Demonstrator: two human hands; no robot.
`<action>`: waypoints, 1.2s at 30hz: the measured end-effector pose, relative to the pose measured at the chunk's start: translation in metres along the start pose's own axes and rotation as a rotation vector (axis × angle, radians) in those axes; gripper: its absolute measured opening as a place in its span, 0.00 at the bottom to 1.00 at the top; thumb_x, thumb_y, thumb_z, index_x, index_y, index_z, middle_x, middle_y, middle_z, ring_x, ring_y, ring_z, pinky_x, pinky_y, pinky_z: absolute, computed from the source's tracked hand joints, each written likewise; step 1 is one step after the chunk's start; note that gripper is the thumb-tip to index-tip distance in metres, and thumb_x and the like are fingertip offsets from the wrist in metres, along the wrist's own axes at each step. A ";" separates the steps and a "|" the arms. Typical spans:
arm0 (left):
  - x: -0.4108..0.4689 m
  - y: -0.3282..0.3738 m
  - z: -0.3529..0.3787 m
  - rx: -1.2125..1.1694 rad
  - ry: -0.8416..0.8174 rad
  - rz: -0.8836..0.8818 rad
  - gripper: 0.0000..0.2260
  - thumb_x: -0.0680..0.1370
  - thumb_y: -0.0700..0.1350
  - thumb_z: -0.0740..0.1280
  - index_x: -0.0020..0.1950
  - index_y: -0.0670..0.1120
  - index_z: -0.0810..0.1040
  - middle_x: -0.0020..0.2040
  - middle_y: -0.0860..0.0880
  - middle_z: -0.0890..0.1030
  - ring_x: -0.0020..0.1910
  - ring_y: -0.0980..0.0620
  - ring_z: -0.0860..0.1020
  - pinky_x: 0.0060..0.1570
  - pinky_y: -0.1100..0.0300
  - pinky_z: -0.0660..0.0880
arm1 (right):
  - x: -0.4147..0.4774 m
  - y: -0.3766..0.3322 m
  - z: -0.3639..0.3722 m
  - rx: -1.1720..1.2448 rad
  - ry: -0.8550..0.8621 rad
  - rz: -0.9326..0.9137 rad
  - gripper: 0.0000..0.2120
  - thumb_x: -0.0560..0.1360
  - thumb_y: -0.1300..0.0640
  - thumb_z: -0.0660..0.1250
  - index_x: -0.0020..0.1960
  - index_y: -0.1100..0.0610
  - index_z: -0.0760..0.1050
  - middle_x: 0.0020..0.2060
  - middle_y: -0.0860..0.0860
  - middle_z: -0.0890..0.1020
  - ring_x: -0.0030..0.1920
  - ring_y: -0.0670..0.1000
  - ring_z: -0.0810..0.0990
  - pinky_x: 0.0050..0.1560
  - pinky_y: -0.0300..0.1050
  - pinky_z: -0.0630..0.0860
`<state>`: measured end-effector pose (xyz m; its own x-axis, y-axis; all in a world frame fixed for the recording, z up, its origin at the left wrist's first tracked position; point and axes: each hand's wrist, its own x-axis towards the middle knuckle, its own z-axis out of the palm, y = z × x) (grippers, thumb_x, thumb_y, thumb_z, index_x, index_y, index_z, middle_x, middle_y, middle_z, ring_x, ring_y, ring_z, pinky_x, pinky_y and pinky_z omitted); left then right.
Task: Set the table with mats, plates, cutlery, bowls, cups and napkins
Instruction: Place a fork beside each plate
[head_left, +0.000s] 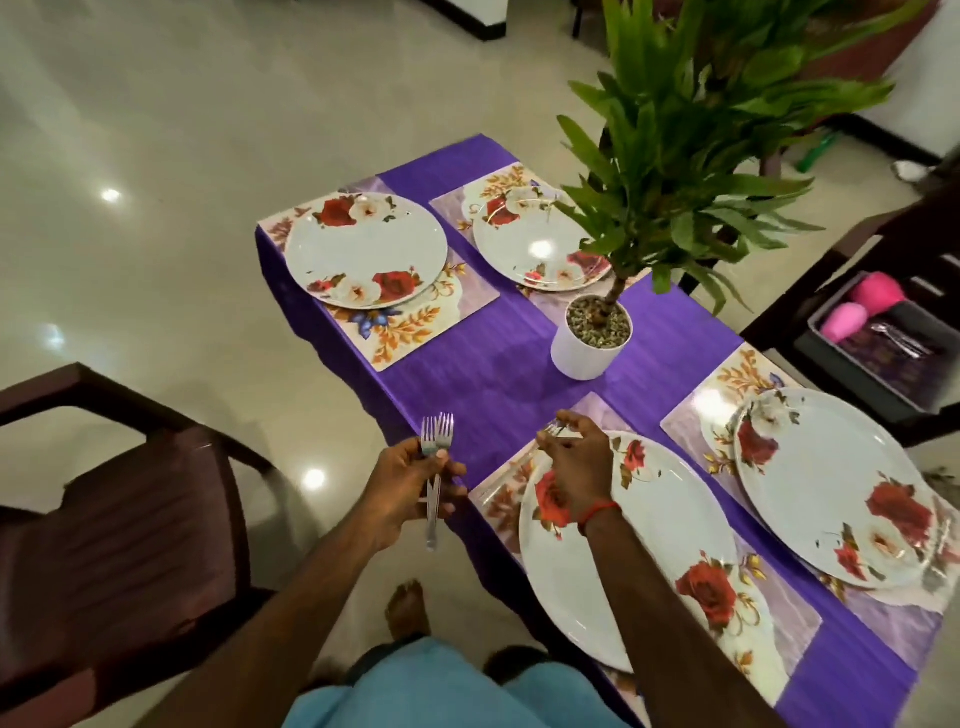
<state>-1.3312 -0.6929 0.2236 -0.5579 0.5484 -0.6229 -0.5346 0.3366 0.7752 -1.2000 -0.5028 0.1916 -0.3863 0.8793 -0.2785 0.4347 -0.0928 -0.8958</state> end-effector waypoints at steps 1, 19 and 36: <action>0.006 0.003 -0.003 0.002 -0.012 -0.007 0.08 0.84 0.41 0.66 0.61 0.43 0.78 0.49 0.41 0.87 0.47 0.38 0.86 0.43 0.45 0.84 | 0.004 0.002 0.003 -0.004 0.020 0.013 0.16 0.73 0.63 0.76 0.59 0.52 0.79 0.52 0.50 0.84 0.53 0.52 0.83 0.55 0.44 0.79; 0.042 0.006 -0.003 0.133 -0.058 -0.103 0.09 0.84 0.42 0.65 0.64 0.46 0.77 0.49 0.43 0.87 0.48 0.41 0.87 0.46 0.43 0.84 | 0.039 0.033 0.009 -0.618 -0.072 -0.012 0.19 0.77 0.50 0.73 0.66 0.54 0.77 0.61 0.52 0.81 0.60 0.55 0.79 0.62 0.52 0.77; 0.049 0.003 0.019 0.193 -0.038 -0.108 0.08 0.84 0.42 0.65 0.63 0.46 0.77 0.49 0.44 0.87 0.47 0.41 0.87 0.45 0.45 0.84 | 0.038 0.035 0.007 -0.967 -0.064 -0.141 0.23 0.81 0.41 0.62 0.71 0.52 0.73 0.66 0.53 0.77 0.62 0.54 0.79 0.59 0.49 0.79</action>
<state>-1.3479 -0.6503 0.1977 -0.4778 0.5287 -0.7015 -0.4567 0.5327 0.7125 -1.2055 -0.4760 0.1475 -0.5167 0.8235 -0.2343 0.8495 0.4591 -0.2598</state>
